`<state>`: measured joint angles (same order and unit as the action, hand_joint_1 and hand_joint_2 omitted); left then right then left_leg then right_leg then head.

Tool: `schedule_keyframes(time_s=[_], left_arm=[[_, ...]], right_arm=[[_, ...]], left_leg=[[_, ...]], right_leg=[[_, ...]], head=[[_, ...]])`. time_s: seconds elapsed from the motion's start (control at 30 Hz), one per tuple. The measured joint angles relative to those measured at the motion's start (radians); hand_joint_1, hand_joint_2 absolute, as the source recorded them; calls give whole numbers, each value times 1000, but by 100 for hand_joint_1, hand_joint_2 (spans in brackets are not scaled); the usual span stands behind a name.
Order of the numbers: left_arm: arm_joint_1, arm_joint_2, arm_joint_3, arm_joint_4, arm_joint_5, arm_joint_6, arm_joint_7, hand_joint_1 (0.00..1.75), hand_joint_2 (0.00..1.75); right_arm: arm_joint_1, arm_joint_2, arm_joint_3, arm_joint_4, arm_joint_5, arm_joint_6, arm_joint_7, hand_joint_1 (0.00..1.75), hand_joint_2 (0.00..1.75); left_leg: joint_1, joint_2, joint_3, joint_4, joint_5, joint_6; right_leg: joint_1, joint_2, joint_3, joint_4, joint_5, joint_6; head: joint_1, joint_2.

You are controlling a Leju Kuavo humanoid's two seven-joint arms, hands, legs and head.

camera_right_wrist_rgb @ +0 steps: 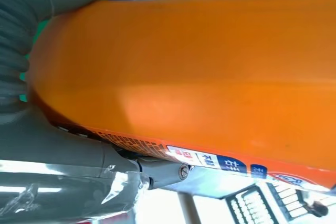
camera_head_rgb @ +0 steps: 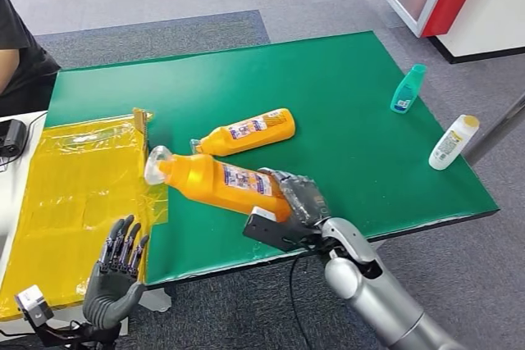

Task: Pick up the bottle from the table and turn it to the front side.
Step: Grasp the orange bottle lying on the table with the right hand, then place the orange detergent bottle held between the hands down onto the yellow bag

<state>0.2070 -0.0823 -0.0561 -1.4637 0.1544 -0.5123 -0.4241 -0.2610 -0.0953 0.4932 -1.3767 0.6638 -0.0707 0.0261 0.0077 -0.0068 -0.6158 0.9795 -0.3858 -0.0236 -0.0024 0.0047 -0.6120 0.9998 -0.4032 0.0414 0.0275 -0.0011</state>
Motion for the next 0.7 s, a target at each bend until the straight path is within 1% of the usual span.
schedule_keyframes(time_s=[0.17, 0.4, 0.5, 0.7], left_arm=[[-21, 0, 2, 0, 15, -31, 13, 0, 175], [-50, 7, -12, -1, 14, -52, 20, 0, 175], [-61, 9, -25, -5, 13, -45, 30, 0, 175], [-73, 11, -46, -8, 13, -31, 40, 0, 175]], right_arm=[[43, 54, 11, 3, -7, -28, -24, 175, 175], [60, 110, 39, 45, 2, -64, -72, 175, 175], [65, 126, 69, 65, 7, -82, -93, 175, 175], [68, 141, 123, 99, 22, -108, -100, 175, 175]], left_leg=[[0, 0, 0, 0, 0, 0], [0, 0, 0, 0, 0, 0], [0, 0, 0, 0, 0, 0], [0, 0, 0, 0, 0, 0]], right_leg=[[0, 0, 0, 0, 0, 0], [0, 0, 0, 0, 0, 0], [0, 0, 0, 0, 0, 0], [0, 0, 0, 0, 0, 0]], head=[[0, 0], [0, 0], [0, 0], [0, 0]])
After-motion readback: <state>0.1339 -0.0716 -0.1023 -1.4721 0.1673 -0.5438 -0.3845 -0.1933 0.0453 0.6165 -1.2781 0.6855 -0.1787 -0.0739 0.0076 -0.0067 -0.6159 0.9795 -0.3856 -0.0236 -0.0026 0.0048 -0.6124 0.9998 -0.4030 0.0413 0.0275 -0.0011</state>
